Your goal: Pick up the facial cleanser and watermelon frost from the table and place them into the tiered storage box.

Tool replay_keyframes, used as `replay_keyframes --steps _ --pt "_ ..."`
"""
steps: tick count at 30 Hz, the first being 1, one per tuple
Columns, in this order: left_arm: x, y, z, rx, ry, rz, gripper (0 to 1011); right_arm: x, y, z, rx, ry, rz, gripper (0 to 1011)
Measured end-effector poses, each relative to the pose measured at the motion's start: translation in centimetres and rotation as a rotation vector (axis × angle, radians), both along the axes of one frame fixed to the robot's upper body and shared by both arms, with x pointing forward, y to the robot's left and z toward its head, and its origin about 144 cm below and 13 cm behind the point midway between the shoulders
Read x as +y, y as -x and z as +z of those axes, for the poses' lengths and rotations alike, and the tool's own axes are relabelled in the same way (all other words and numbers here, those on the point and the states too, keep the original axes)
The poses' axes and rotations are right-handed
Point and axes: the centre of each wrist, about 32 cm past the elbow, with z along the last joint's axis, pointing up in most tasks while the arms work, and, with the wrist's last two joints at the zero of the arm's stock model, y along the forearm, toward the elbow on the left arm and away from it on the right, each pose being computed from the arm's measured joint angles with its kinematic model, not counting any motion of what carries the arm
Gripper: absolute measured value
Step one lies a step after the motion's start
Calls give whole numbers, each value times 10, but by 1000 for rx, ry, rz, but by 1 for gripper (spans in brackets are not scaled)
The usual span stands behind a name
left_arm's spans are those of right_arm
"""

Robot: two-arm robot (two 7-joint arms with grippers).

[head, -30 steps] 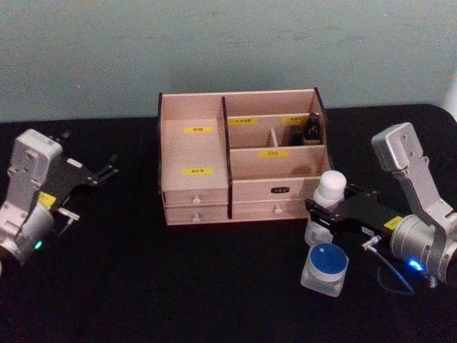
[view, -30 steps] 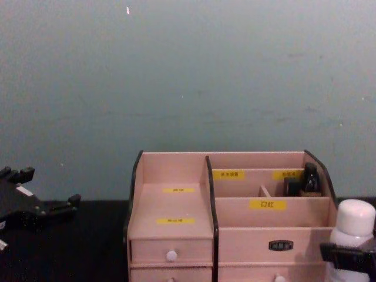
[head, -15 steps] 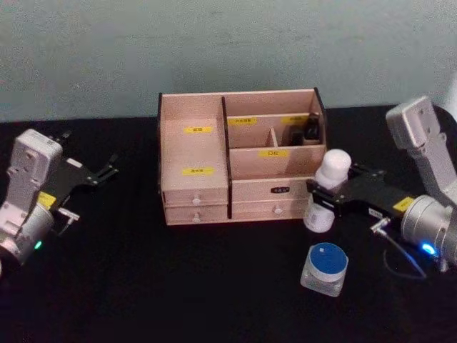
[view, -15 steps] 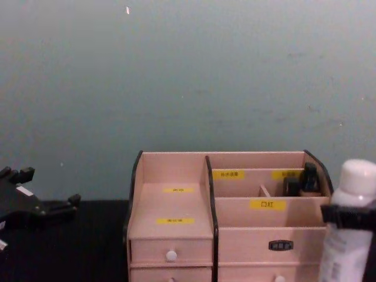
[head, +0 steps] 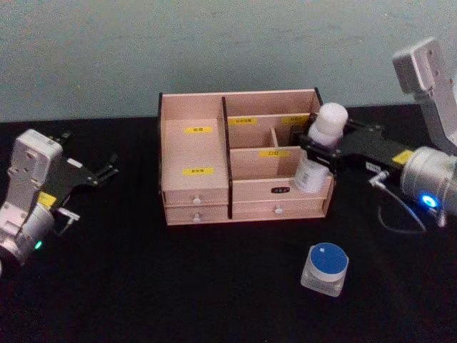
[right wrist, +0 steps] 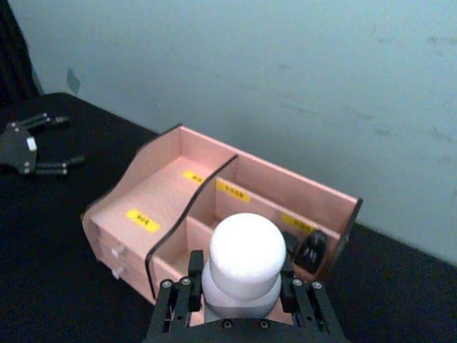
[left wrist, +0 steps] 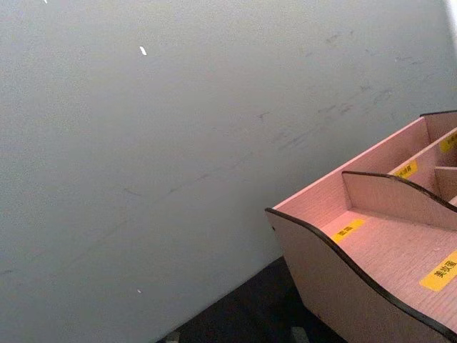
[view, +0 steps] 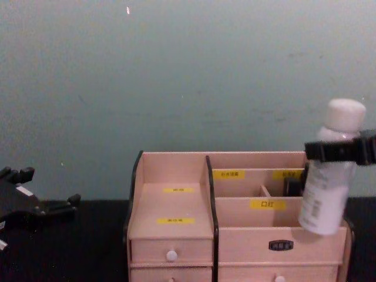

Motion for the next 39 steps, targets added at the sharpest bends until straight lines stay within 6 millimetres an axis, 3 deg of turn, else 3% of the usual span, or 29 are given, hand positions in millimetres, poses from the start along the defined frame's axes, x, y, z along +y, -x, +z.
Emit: replay_keyframes --steps 21,39 --pt "0 0 0 0 0 0 1001 32 -68 19 -11 -16 26 604" --pt "0 0 0 0 0 0 1001 51 -94 22 25 -3 25 604"
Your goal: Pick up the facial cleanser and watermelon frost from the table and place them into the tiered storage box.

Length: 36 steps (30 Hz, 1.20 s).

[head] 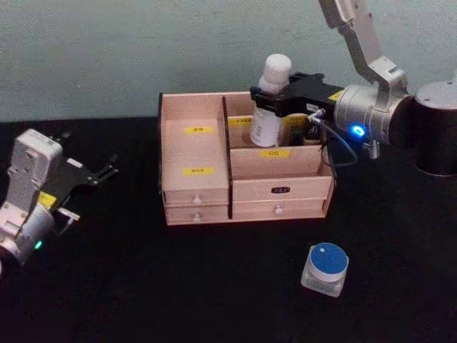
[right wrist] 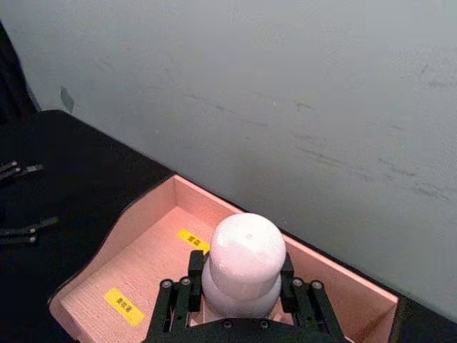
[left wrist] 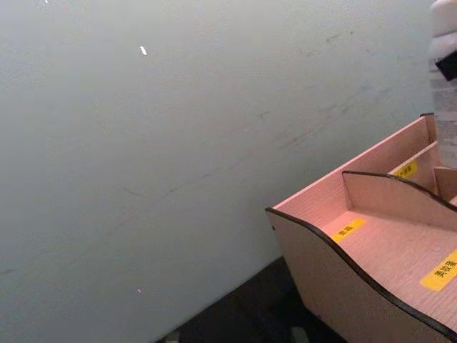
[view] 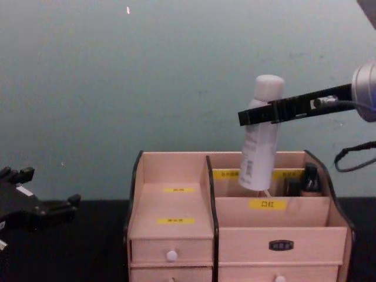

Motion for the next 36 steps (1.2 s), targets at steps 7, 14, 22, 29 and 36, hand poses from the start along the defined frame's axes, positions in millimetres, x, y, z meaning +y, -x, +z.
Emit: replay_keyframes --steps 7,14,22,29,36 --pt "0 0 0 0 0 0 1001 5 -5 -1 3 16 -7 604" --pt "0 0 0 0 0 0 1001 8 -9 -4 15 19 -14 604" --pt "0 0 0 0 0 0 1001 9 -11 -7 9 17 -18 604" --pt "0 0 0 0 0 0 1001 11 -11 -8 4 17 -18 604" --pt "0 0 0 0 0 0 1001 11 -13 -11 -4 23 -21 604"
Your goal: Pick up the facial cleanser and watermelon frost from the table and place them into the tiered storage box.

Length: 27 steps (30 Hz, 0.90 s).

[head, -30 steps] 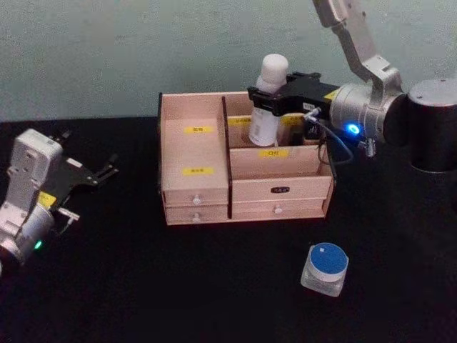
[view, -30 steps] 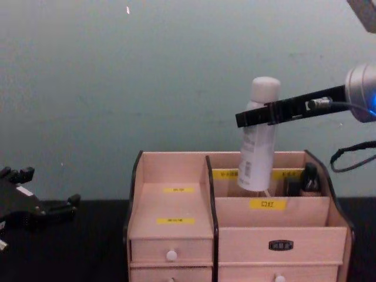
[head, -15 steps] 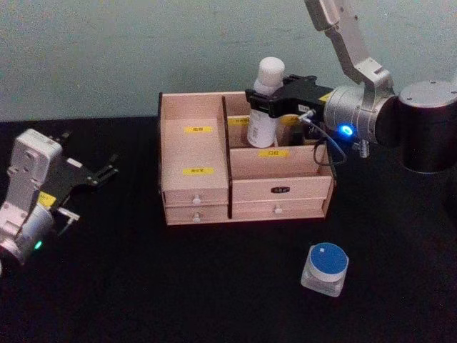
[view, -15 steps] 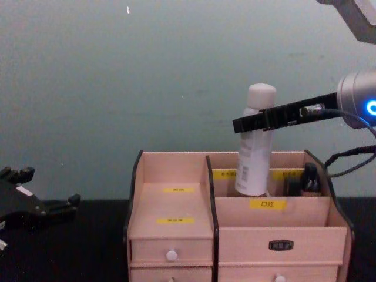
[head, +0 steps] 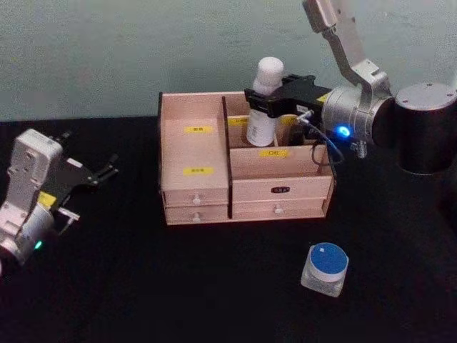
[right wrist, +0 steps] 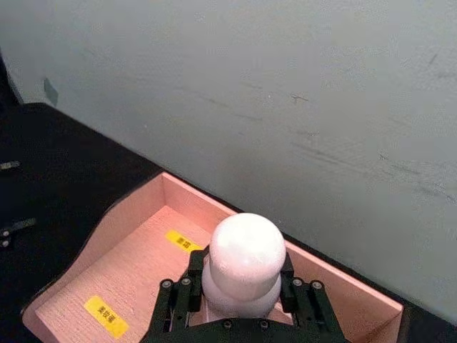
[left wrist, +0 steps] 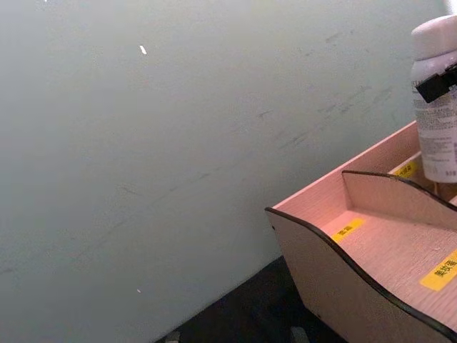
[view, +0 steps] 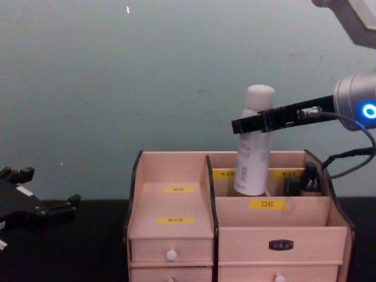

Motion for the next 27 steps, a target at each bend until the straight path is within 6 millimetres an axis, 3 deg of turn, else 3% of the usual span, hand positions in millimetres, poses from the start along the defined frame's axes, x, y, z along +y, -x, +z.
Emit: replay_keyframes --steps 27 --pt "0 0 0 0 0 0 1001 4 -6 -16 12 18 18 604"
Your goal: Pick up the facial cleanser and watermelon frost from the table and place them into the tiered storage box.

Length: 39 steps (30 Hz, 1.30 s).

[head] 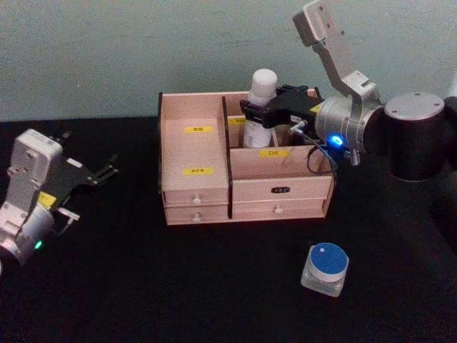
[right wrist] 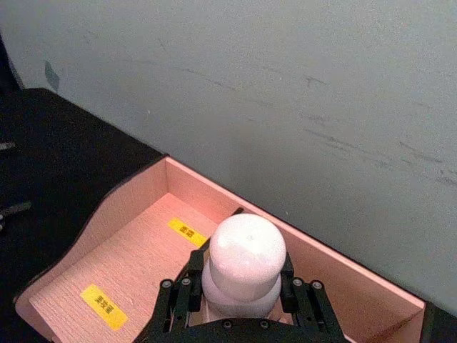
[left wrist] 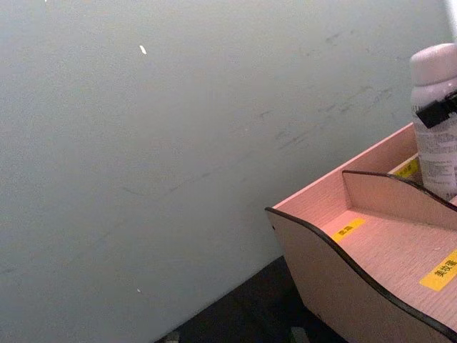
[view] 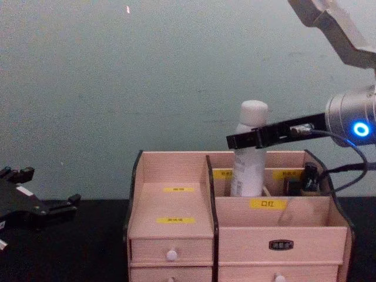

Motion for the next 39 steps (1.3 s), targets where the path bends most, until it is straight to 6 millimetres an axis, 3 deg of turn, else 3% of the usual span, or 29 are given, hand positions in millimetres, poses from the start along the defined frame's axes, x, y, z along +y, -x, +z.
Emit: replay_keyframes --steps 18,39 --pt "0 0 0 0 0 0 1001 3 -3 -19 31 12 -9 604" --pt "0 0 0 0 0 0 1001 4 -3 -21 26 25 -7 607"
